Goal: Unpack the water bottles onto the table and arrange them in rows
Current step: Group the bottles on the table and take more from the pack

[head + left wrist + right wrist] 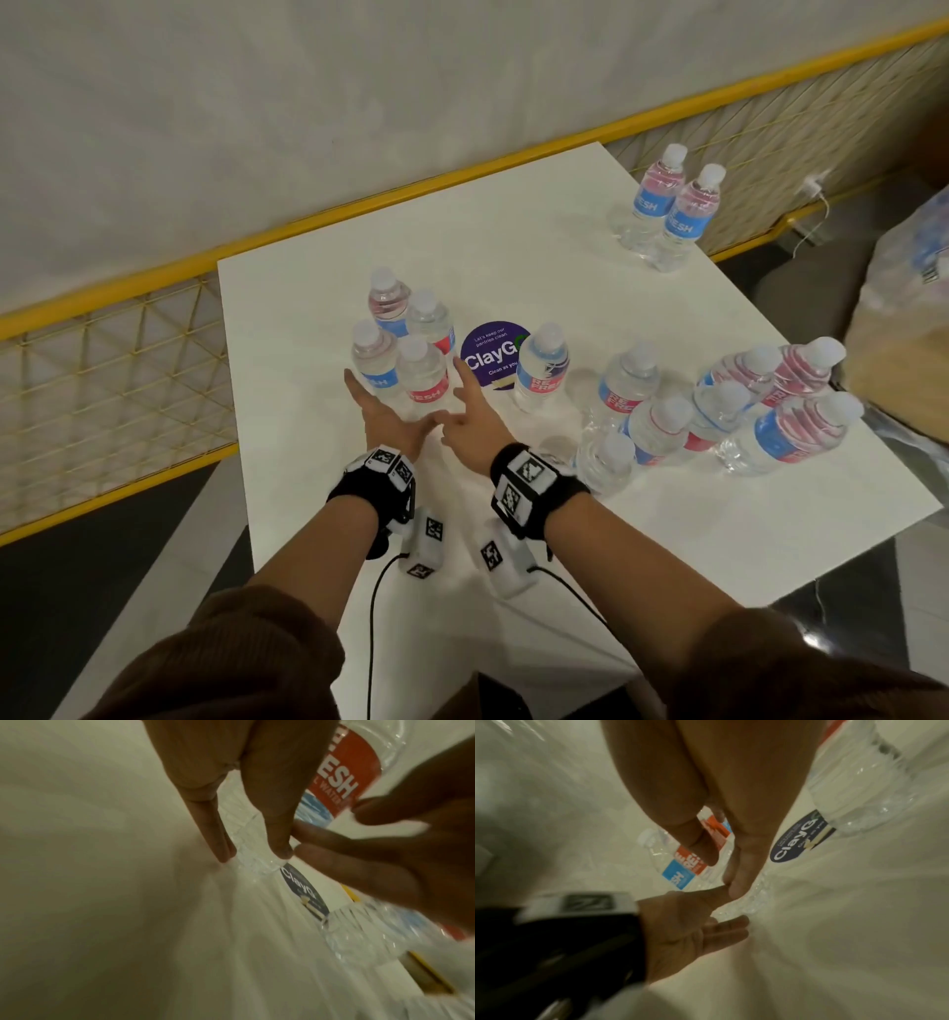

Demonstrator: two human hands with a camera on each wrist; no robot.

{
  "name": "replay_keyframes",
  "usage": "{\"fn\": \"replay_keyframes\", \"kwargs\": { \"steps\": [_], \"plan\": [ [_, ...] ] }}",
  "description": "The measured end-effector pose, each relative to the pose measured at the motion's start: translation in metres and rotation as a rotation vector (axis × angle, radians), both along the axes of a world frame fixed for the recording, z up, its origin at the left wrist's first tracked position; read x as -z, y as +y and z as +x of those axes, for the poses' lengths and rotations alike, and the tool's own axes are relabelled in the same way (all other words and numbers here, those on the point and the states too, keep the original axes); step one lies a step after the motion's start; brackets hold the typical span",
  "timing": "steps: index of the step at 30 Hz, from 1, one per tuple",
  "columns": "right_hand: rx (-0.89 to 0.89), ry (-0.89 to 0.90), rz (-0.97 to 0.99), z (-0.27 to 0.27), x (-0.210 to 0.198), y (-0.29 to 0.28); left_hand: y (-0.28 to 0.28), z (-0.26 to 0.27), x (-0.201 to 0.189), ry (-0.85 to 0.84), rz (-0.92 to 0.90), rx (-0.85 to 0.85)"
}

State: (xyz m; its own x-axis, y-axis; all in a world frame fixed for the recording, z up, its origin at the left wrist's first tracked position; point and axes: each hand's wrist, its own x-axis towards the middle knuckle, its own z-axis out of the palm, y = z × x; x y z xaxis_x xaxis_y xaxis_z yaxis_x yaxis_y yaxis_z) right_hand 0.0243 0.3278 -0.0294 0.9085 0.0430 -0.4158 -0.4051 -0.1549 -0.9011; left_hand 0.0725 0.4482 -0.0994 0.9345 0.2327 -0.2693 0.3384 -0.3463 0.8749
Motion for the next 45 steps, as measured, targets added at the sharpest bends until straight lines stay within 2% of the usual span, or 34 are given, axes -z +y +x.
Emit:
{"fn": "replay_keyframes", "kwargs": {
  "steps": [4, 9, 12, 14, 15, 16, 18, 21, 24, 26, 29, 31, 34, 40, 45],
  "plan": [
    [0.074, 0.182, 0.083, -0.038, 0.022, -0.023, -0.008, 0.013, 0.0, 0.019, -0.01, -0.063],
    [0.057, 0.394, 0.143, -0.075, 0.04, -0.054, -0.007, 0.034, -0.002, 0.103, 0.042, -0.201],
    [0.032, 0.454, 0.167, -0.087, 0.037, -0.07, -0.008, 0.031, -0.003, 0.286, 0.129, -0.175],
    [0.002, 0.497, 0.171, -0.093, 0.037, -0.08, -0.016, 0.019, -0.003, 0.505, 0.108, -0.063],
    [-0.012, 0.522, 0.169, -0.096, 0.037, -0.084, -0.024, 0.012, -0.003, 0.552, 0.079, -0.053],
    [-0.019, 0.546, 0.173, -0.099, 0.037, -0.087, -0.035, 0.002, -0.008, 0.541, 0.073, -0.011],
    [-0.021, 0.597, 0.197, -0.104, 0.038, -0.094, -0.06, -0.013, -0.012, 0.336, 0.113, 0.043],
    [0.048, 0.684, 0.182, -0.113, 0.038, -0.107, -0.095, -0.029, -0.026, 0.024, 0.093, 0.336],
    [0.169, 0.714, 0.169, -0.12, 0.038, -0.126, -0.119, -0.024, -0.04, -0.111, 0.099, 0.494],
    [0.236, 0.637, 0.151, -0.123, 0.041, -0.138, -0.131, -0.02, -0.049, -0.126, 0.026, 0.522],
    [0.408, 0.509, 0.192, -0.124, 0.041, -0.143, -0.136, -0.011, -0.057, -0.102, -0.054, 0.487],
    [0.449, 0.458, 0.216, -0.121, 0.039, -0.135, -0.13, -0.009, -0.057, -0.118, -0.055, 0.486],
    [0.464, 0.402, 0.248, -0.113, 0.043, -0.118, -0.114, -0.011, -0.056, -0.146, -0.037, 0.421],
    [0.433, 0.339, 0.316, -0.077, 0.047, -0.079, -0.079, -0.018, -0.057, -0.198, -0.123, 0.103],
    [0.344, 0.31, 0.134, -0.043, 0.043, -0.059, -0.05, -0.02, -0.053, -0.288, -0.13, -0.04]
  ]
}}
